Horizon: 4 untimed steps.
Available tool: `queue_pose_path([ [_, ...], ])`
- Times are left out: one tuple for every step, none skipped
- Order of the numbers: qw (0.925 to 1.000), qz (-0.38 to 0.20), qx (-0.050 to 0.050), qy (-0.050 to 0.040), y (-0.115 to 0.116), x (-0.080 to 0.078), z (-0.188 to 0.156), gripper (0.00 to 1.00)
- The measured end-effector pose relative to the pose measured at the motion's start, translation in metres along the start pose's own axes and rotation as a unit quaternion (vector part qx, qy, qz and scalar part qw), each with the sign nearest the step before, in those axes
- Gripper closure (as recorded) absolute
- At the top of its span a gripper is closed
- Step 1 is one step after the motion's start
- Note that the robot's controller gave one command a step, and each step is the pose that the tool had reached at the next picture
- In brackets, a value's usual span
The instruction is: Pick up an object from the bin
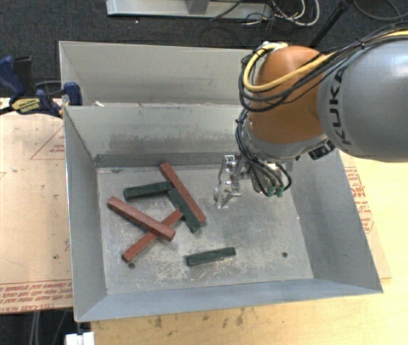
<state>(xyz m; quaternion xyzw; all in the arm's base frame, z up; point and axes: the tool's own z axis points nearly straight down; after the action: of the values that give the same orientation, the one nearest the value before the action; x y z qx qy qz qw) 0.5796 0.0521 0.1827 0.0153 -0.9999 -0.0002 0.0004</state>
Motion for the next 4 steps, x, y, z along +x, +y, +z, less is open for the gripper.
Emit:
queue_pose_path([
  [0.9956, -0.094, -0.001, 0.002, 0.042, 0.045, 0.082, 0.0],
  [0.9957, -0.093, 0.0, -0.0001, 0.04, 0.043, 0.081, 0.0],
  [0.9815, -0.191, 0.0, -0.0056, 0.005, 0.085, 0.106, 1.0],
  [0.9815, -0.191, 0.0, -0.0056, 0.005, 0.085, 0.106, 1.0],
])
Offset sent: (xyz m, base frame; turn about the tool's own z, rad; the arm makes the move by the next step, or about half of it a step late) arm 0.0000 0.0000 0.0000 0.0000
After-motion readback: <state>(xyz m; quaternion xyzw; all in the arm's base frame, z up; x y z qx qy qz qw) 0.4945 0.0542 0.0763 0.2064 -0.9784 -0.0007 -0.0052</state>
